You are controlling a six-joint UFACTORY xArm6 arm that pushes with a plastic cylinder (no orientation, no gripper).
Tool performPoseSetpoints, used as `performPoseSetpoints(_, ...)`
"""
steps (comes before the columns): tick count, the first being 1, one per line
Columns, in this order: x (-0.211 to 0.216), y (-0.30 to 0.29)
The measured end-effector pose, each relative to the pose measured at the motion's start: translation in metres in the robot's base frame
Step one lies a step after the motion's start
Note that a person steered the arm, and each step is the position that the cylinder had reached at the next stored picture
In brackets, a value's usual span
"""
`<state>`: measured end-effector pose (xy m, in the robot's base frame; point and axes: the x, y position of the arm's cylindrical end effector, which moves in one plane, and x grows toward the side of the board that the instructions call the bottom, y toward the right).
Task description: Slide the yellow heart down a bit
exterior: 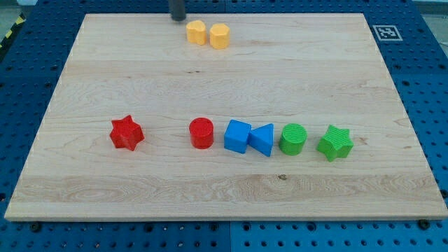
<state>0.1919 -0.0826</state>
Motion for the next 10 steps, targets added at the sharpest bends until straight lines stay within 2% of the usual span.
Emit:
performPoseSetpoints(1,0.002,0.042)
performPoseSetpoints(3,0.019,0.013)
performPoseSetpoints(10,0.087,0.024)
